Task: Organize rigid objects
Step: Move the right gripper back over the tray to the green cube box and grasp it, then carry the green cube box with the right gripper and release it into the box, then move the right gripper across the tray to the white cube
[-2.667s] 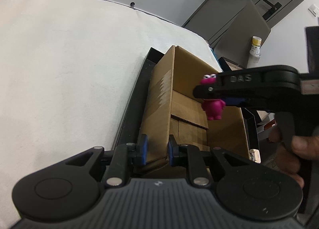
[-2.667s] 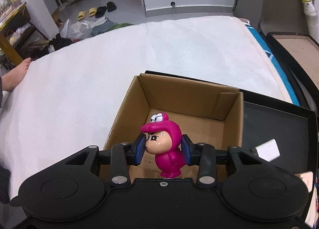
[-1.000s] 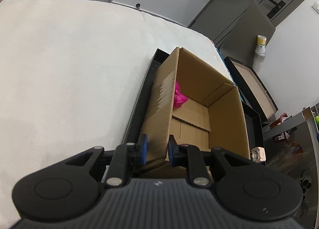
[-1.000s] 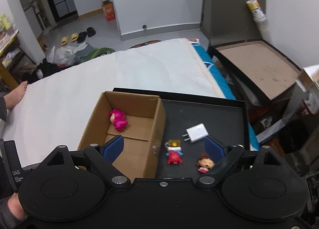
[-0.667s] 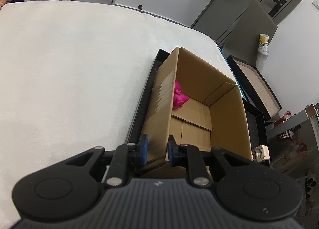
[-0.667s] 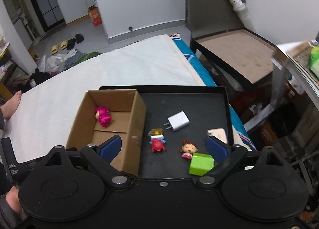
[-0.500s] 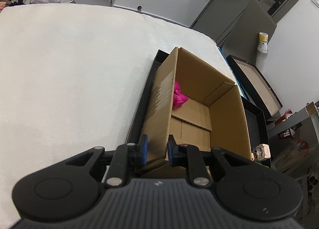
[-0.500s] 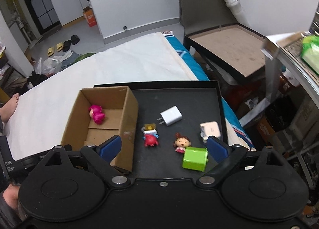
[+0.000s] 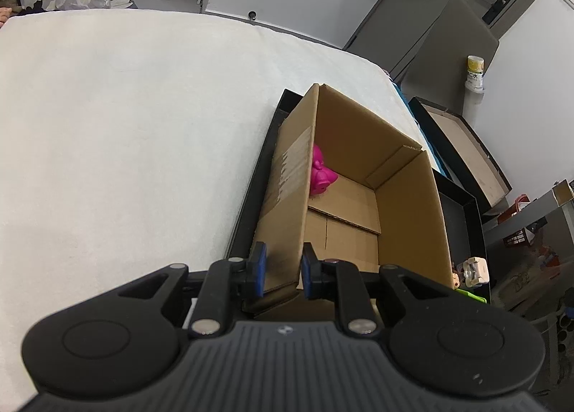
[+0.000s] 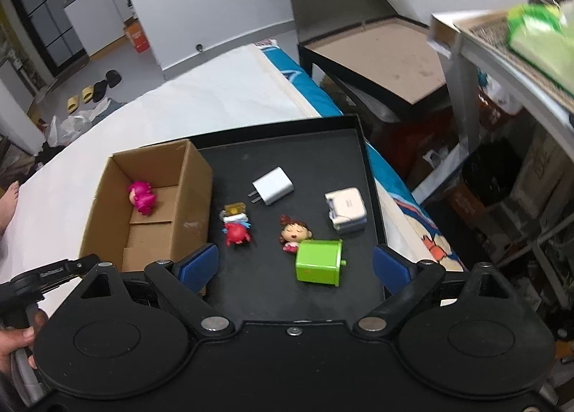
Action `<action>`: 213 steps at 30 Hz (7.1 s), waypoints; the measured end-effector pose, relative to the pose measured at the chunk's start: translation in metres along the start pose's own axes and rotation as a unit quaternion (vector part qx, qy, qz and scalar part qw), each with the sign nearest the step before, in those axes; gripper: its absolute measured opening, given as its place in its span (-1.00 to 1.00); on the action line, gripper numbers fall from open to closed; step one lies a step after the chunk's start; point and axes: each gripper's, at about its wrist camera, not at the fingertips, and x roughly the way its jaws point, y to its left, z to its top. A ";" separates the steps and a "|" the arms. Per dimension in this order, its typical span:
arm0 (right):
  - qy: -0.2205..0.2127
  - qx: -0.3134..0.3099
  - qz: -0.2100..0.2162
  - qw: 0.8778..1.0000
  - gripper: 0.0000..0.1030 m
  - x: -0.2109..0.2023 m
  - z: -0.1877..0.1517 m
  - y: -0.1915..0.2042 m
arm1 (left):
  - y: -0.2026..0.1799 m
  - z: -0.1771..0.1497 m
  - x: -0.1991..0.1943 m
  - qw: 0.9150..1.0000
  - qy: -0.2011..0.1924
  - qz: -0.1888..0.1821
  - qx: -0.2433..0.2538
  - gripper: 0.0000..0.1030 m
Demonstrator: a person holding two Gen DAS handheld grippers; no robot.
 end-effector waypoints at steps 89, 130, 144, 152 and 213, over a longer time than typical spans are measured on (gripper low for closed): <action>0.013 -0.054 -0.051 0.997 0.08 0.016 0.041 0.052 | 0.001 -0.001 0.002 0.999 0.011 -0.011 0.029 -0.65; 0.021 -0.154 -0.045 0.987 0.09 0.050 0.046 0.177 | 0.020 0.003 -0.008 0.999 0.010 -0.047 0.014 -0.61; 0.036 -0.185 -0.057 0.981 0.09 0.080 0.042 0.201 | 0.023 0.003 -0.006 0.998 0.013 -0.055 0.013 -0.60; 0.044 -0.191 -0.061 0.979 0.09 0.104 0.043 0.209 | 0.025 0.003 -0.002 0.998 0.016 -0.059 0.004 -0.60; 0.024 -0.091 0.037 0.995 0.85 0.008 0.049 0.123 | 0.020 0.001 0.000 0.999 0.017 -0.041 0.003 -0.59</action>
